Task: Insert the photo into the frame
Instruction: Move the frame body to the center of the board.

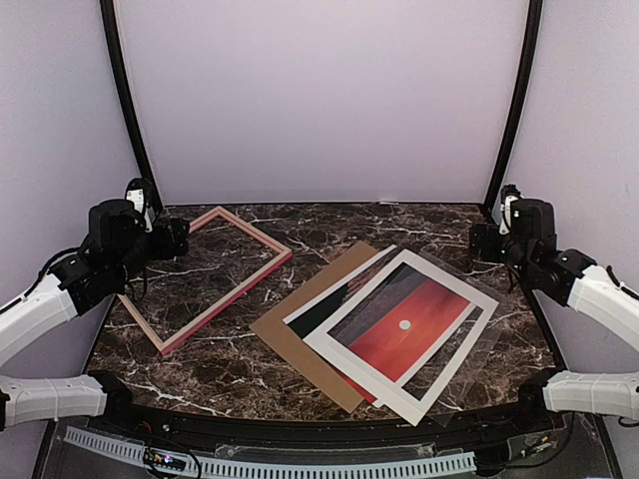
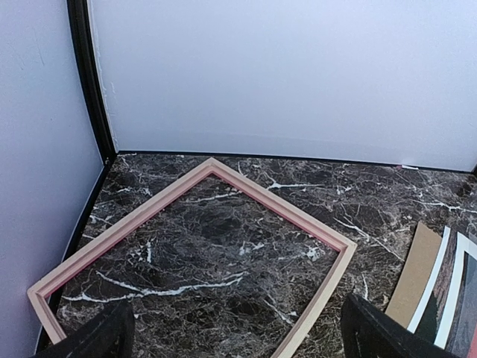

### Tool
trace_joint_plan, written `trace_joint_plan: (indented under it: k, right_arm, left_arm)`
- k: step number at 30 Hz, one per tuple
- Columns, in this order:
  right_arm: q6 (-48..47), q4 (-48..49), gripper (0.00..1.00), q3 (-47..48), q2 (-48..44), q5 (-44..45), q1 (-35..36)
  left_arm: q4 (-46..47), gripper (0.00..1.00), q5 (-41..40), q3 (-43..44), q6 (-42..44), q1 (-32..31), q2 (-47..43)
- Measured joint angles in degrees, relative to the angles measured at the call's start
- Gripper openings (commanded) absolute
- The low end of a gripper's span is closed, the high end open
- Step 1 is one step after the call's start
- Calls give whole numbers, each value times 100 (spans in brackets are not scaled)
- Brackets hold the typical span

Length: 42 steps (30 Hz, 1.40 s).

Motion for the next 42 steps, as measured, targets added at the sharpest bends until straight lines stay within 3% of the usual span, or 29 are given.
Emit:
trace_joint_plan:
  k: [18, 27, 32, 35, 42]
  right_arm:
    - [271, -391, 99, 229, 146, 28, -15]
    - [826, -957, 99, 289, 1023, 291, -37]
    - [1121, -984, 99, 173, 1604, -195, -26]
    - [1261, -935, 99, 44, 1757, -579, 175]
    - [1401, -807, 99, 144, 2393, -800, 1392]
  left_arm:
    - [133, 99, -107, 94, -85, -92, 83]
    - [131, 99, 343, 271, -221, -94, 442]
    - [133, 99, 793, 345, -409, -96, 890]
    - [129, 99, 1093, 348, -494, -96, 1231]
    - [-98, 95, 1534, 498, -601, -96, 2026]
